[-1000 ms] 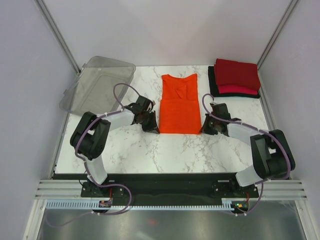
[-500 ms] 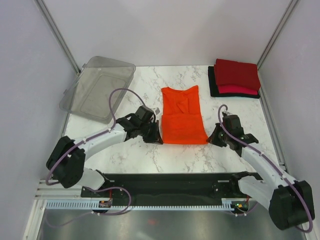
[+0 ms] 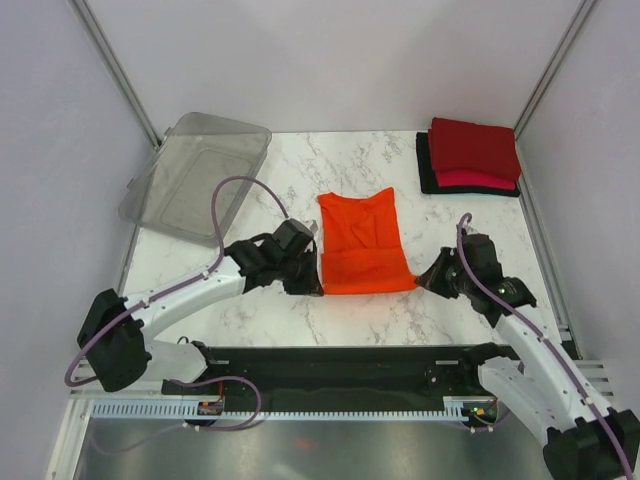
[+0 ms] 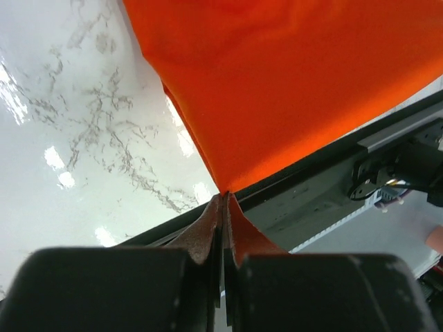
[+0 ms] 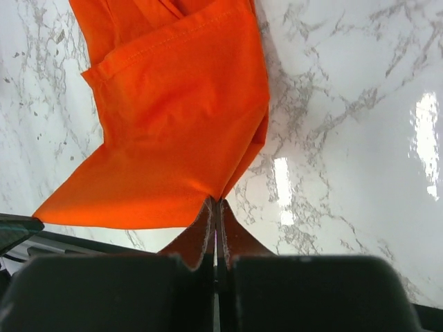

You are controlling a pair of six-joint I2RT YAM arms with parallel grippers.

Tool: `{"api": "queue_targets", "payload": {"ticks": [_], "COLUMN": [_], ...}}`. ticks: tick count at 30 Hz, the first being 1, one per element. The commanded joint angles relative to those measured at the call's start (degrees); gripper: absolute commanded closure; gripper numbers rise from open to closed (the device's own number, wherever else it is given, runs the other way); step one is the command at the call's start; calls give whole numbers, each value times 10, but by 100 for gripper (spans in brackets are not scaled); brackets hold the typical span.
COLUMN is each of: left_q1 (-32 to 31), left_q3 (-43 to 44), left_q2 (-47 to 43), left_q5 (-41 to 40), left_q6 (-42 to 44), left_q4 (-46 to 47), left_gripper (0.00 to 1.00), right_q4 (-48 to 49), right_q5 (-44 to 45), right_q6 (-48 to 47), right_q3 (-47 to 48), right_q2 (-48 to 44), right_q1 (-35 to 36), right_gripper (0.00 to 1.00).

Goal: Fold and stack the t-shirts
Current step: Fold the tshirt

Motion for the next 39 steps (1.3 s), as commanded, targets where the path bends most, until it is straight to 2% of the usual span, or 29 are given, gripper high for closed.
{"api": "queue_targets", "payload": {"ticks": [1, 9, 14, 19, 25, 29, 34, 36, 37, 39], "left_q1": [18, 103, 174, 222, 260, 276, 290, 295, 300, 306], "left_q3": [78, 228, 348, 482, 597, 691, 753, 770, 781, 787], "left_q2": [35, 156, 239, 351, 456, 548, 630, 669, 680, 697], "left_q5": [-36, -5, 22, 44, 69, 106, 140, 162, 167, 192], "left_q6": [3, 63, 88, 111, 130, 158, 154, 155, 154, 152], "left_q4": [-34, -46, -50, -53, -48, 0, 88, 113, 137, 165], "left_gripper": [98, 98, 98, 98, 98, 98, 97, 94, 90, 82], "right_q4": [47, 98, 108, 111, 123, 134, 147, 159, 165, 186], "right_q5": [6, 36, 21, 11, -12, -16, -20, -18, -19, -24], "right_q6": [-52, -107, -140, -147, -152, -139, -127, -121, -119, -121], "right_q3": [65, 214, 325, 441, 576, 637, 704, 716, 727, 740], "right_q2": [75, 257, 398, 510, 647, 718, 804, 826, 843, 867], "right_q1": [1, -2, -15, -35, -49, -59, -72, -78, -84, -88], "right_gripper": [100, 100, 100, 100, 100, 100, 100, 96, 92, 92]}}
